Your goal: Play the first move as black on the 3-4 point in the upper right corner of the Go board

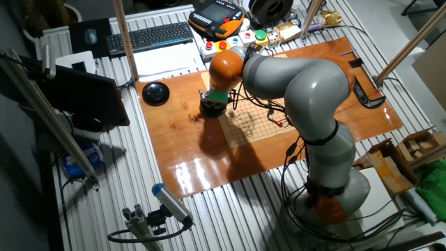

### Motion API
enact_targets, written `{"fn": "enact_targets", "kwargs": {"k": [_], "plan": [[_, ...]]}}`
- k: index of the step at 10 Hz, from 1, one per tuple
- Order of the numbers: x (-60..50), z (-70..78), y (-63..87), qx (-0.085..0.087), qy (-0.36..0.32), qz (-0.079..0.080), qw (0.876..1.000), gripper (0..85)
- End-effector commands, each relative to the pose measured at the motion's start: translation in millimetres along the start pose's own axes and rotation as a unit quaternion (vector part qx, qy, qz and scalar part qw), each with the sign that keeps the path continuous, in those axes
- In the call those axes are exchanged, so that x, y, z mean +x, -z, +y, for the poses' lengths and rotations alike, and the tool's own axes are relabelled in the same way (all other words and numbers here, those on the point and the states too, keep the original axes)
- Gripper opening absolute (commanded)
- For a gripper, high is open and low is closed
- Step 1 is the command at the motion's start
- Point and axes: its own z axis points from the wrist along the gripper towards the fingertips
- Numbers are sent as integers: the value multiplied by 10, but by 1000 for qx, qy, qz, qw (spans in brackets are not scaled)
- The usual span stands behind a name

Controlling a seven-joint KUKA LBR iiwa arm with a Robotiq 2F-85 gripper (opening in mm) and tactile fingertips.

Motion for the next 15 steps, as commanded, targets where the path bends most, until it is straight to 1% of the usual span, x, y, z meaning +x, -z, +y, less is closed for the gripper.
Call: {"fn": "enact_targets", "kwargs": {"k": [1, 3, 8, 9, 10, 11, 12, 13, 14, 15], "plan": [[18, 15, -1, -1, -3, 0, 1000, 263], [48, 44, 3, -2, -8, 1, 1000, 263], [52, 50, -19, -3, -9, 0, 1000, 250], [47, 43, -21, -4, -9, -1, 1000, 220], [36, 30, -23, -3, -8, -2, 1000, 200], [20, 18, -20, -3, -5, -2, 1000, 157], [2, 0, -21, -2, -2, -2, 1000, 87], [-27, -26, -9, 0, 1, -3, 1000, 117], [-75, -67, 25, 3, 7, -2, 1000, 117], [-127, -115, 67, 7, 13, 0, 1000, 93]]}}
